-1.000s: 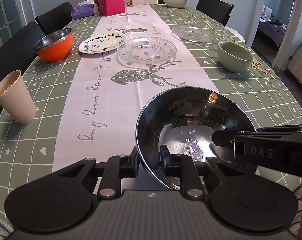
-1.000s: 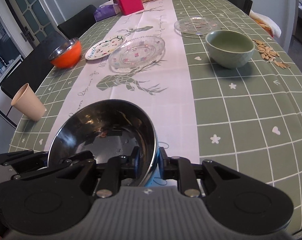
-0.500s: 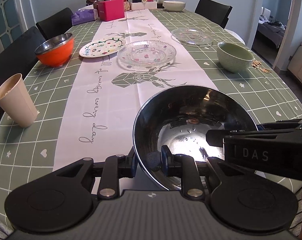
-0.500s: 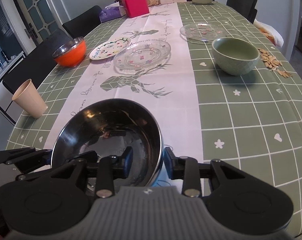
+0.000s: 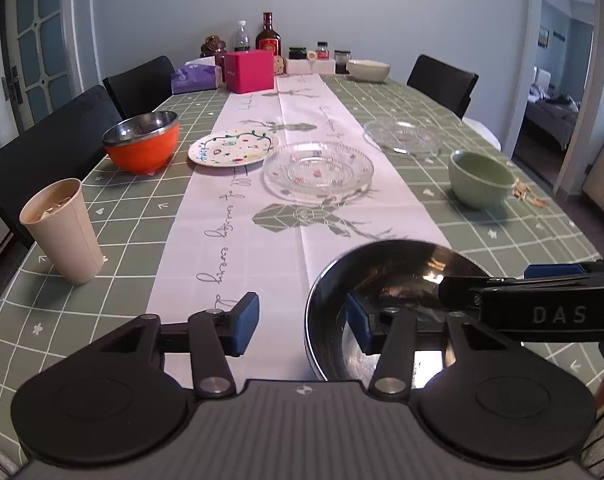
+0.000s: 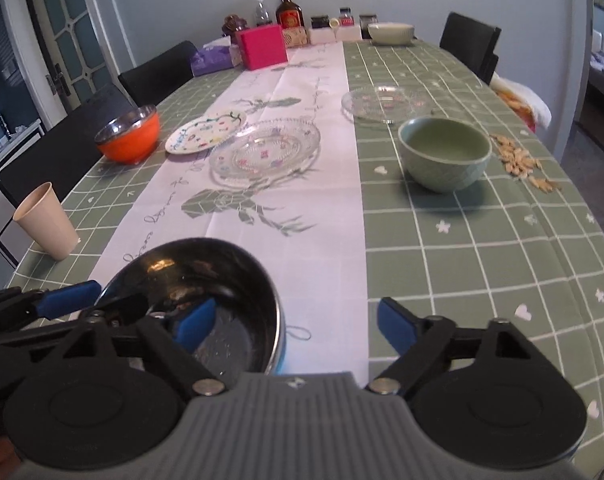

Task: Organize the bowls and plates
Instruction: 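Lower the blue bowl onto the tablecloth and open both grippers, then move both grippers over to the orange steel bowl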

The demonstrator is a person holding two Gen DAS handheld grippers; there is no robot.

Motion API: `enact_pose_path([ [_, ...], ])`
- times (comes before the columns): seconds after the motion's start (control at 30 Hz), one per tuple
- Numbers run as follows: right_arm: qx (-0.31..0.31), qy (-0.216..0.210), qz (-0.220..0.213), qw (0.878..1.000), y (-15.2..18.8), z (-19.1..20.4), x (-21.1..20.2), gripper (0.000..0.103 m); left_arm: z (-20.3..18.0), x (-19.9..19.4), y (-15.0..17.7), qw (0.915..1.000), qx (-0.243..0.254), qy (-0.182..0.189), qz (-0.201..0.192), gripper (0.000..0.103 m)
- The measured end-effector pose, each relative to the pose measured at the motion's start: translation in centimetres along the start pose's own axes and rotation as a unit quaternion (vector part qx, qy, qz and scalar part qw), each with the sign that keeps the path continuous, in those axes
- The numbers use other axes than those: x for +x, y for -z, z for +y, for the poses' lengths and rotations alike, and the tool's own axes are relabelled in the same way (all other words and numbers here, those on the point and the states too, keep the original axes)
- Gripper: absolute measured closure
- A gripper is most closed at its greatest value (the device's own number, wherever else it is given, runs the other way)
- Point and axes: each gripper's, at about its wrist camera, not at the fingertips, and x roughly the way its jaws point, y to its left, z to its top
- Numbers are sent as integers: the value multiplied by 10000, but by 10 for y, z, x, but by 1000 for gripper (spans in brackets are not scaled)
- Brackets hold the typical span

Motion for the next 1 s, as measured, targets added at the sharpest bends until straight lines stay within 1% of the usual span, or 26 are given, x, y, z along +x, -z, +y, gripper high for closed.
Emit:
enact_pose_path([
  [0.03,40,-87,-105,9999,0,-2,-2,6,1,-2,0,10000,-37,25,-39,43],
  [0.07,81,-222,-268,9994,-1,-4,-5,4,2,-3,-1,10000,-52,45,-71,40],
  [0.13,57,-421,-508,9978,0,-4,-10,3,2,-4,-1,9999,20,106,-107,35],
  [0.23,-172,-424,-435,9980,-2,4,-9,3,-2,-3,1,9998,202,57,-61,35],
  [0.33,-350,-388,-493,9974,0,10,-10,3,-4,-2,4,9995,319,47,-37,34],
  [0.43,-210,-391,-353,9984,-1,9,-9,3,-1,-5,3,9995,274,106,-110,30],
  [0.53,11,-548,-445,9975,1,3,-12,3,3,-8,1,9995,188,195,-157,29],
  [0.7,-19,-497,-509,9975,-1,6,-15,3,5,-11,-1,9996,158,165,-182,29],
  [0.8,-35,-534,-501,9973,-5,8,-17,3,7,-17,-4,9995,106,126,-268,29],
  [0.87,18,-479,-520,9975,-9,11,-19,3,10,-23,-7,9993,97,49,-348,29],
  [0.93,5,-473,-525,9975,-13,16,-22,3,11,-30,-10,9987,124,-112,-491,28],
  [1.0,-24,-544,-570,9969,-18,20,-27,3,13,-37,-13,9972,105,-376,-632,28],
])
